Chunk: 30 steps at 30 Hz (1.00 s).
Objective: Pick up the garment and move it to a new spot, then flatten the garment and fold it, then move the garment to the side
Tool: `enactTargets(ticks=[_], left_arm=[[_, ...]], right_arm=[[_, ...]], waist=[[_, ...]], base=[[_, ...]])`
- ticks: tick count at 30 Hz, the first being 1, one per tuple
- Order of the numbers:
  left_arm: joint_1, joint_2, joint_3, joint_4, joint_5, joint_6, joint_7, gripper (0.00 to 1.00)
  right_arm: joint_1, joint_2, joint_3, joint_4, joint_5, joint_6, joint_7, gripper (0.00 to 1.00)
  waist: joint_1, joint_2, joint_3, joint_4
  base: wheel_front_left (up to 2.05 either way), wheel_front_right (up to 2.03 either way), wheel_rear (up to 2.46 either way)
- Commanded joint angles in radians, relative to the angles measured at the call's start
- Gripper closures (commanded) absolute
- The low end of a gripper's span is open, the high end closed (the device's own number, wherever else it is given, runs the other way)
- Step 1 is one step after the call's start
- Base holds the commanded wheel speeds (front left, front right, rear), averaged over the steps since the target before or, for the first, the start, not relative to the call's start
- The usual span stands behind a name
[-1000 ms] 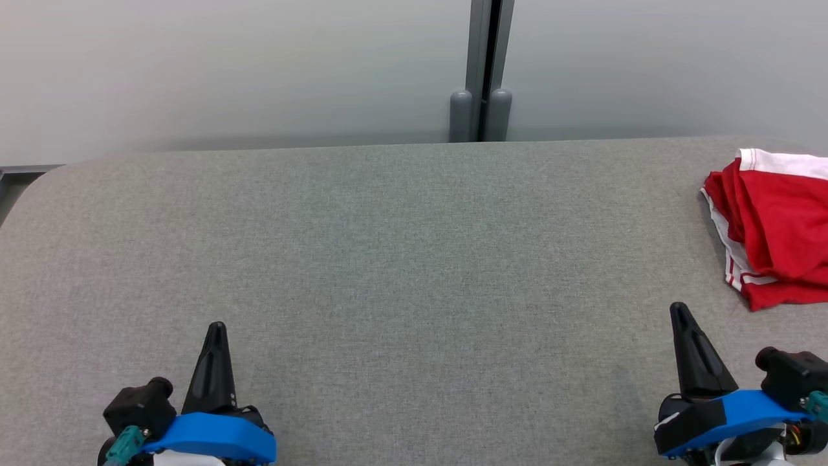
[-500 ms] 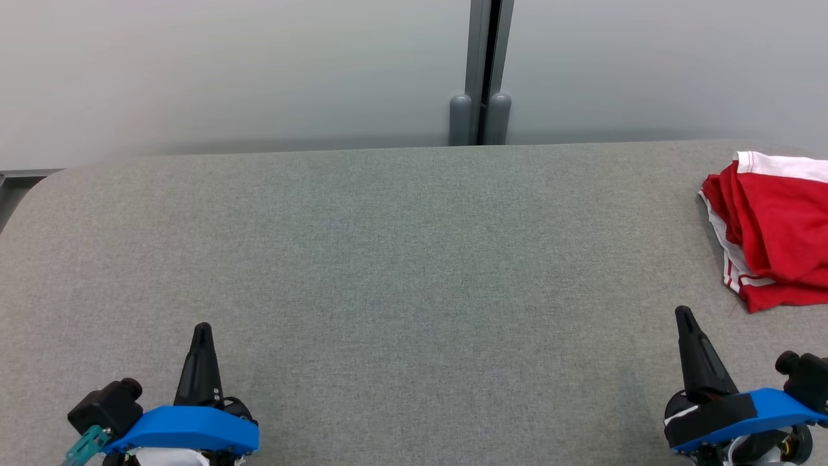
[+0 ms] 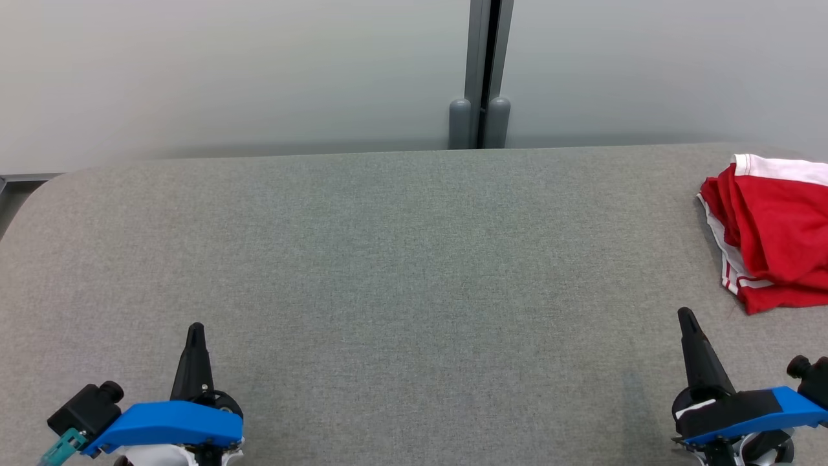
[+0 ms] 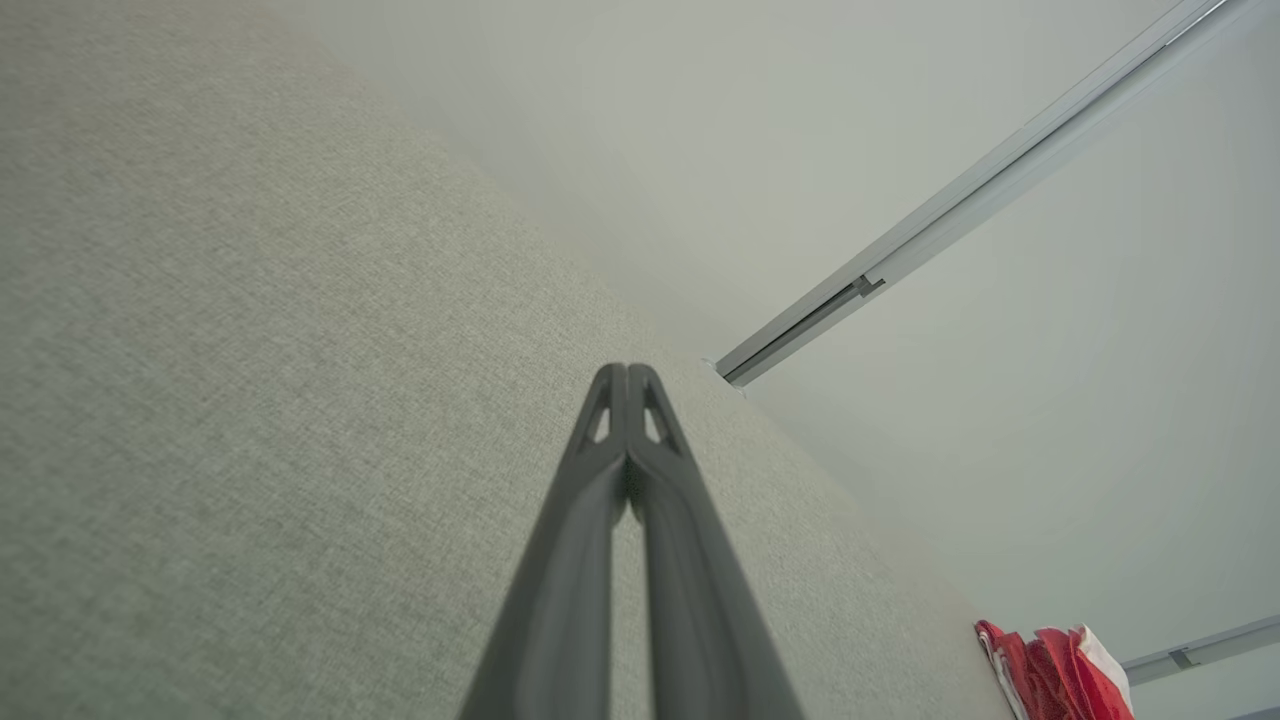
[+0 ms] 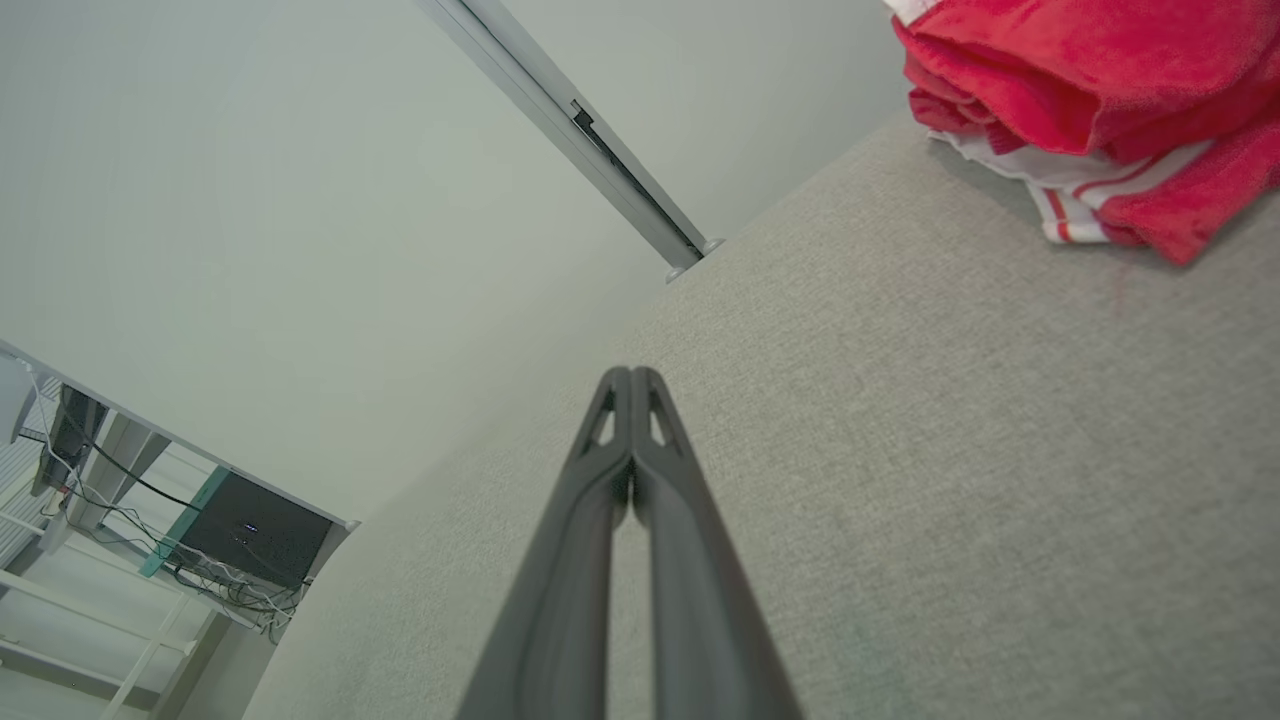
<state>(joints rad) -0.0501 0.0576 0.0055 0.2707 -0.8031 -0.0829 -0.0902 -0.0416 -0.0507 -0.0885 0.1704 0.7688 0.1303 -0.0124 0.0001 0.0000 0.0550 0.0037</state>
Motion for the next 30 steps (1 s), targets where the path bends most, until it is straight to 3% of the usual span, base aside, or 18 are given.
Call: enactTargets(ticks=[1, 30], left_arm=[[-0.032, 0.002, 0.009, -0.016, -0.031, -0.007, 0.006, 1.00], [-0.046, -0.002, 0.053, -0.021, -0.364, -0.025, 0.092, 1.00]], right_arm=[[-0.029, -0.001, -0.004, -0.008, 0.033, 0.000, 0.004, 1.00], [-0.048, -0.001, -0.014, 0.027, 0.381, 0.000, 0.057, 1.00]], waist=[[0.0000, 0.0000, -0.001, 0.000], [-0.0001, 0.0000, -0.018, -0.001]], base=[[0.00, 0.00, 0.00], [0.00, 0.00, 0.00]])
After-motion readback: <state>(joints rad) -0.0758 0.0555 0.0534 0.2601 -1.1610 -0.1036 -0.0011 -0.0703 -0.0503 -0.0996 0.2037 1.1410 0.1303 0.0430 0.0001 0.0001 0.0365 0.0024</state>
